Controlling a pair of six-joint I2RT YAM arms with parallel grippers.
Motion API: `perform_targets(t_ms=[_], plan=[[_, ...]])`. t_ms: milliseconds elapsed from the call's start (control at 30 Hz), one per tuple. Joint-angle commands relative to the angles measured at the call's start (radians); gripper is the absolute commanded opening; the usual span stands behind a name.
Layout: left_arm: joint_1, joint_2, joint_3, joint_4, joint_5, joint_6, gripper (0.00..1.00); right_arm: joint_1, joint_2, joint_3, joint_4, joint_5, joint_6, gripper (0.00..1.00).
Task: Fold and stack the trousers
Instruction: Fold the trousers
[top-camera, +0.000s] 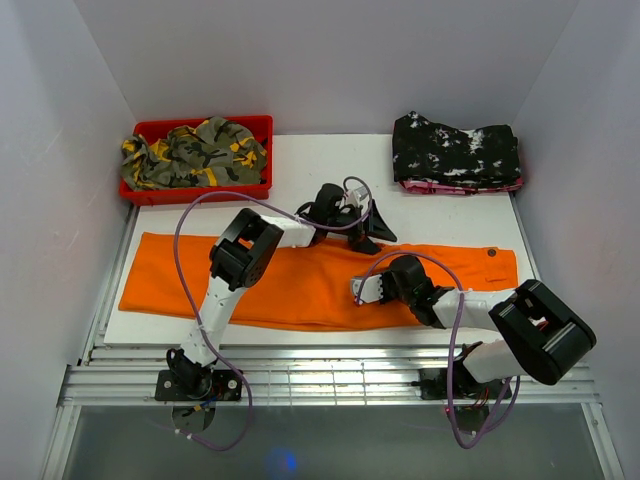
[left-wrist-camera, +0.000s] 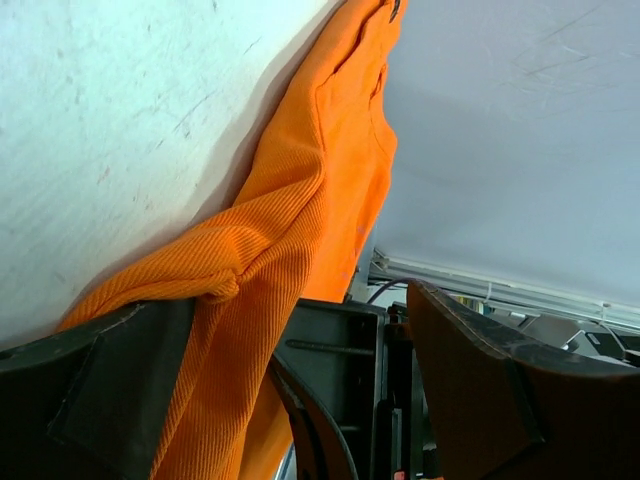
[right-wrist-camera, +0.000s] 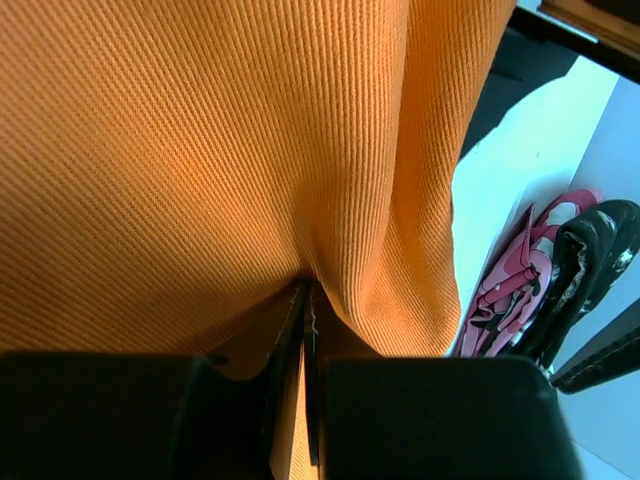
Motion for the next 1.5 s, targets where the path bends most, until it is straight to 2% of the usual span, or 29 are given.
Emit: perform_targets(t_ms=[0, 300, 600, 767, 867, 933, 1033, 1300, 1467], plan=[[0.005, 0.012, 0.069, 0.089, -0.020, -0.031, 0.97, -0.003, 0.032, -0.034, -0.166, -0.067, 0.031, 0.08], [0.095, 0.001, 0.167, 0.049, -0.031, 0.042, 0.97, -0.003, 0.018, -0.026, -0.212, -0.070, 0.053, 0.08], [0.141, 0.022, 0.229, 0.107, -0.039, 0.064, 0.98, -0.003, 0.014, -0.007, -0.261, -0.061, 0.086, 0.08], [0.160, -0.016, 0.275, -0.063, 0.059, 0.203, 0.98, -0.003, 0.004, 0.038, -0.281, -0.066, 0.119, 0.08], [0.138, -0.073, 0.209, -0.158, 0.076, 0.274, 0.94, -0.003, 0.018, 0.062, -0.284, -0.057, 0.123, 0.08], [0.115, -0.085, 0.215, -0.289, 0.049, 0.340, 0.92, -0.003, 0.026, 0.067, -0.275, -0.053, 0.119, 0.08], [0.072, -0.090, 0.210, -0.376, 0.019, 0.404, 0.90, -0.003, 0.023, 0.063, -0.272, -0.055, 0.103, 0.08], [-0.006, -0.064, 0.207, -0.419, 0.010, 0.374, 0.93, -0.003, 0.030, 0.050, -0.275, -0.057, 0.088, 0.08], [-0.034, -0.033, 0.229, -0.359, 0.012, 0.320, 0.94, -0.003, 0.040, 0.058, -0.276, -0.067, 0.079, 0.08]])
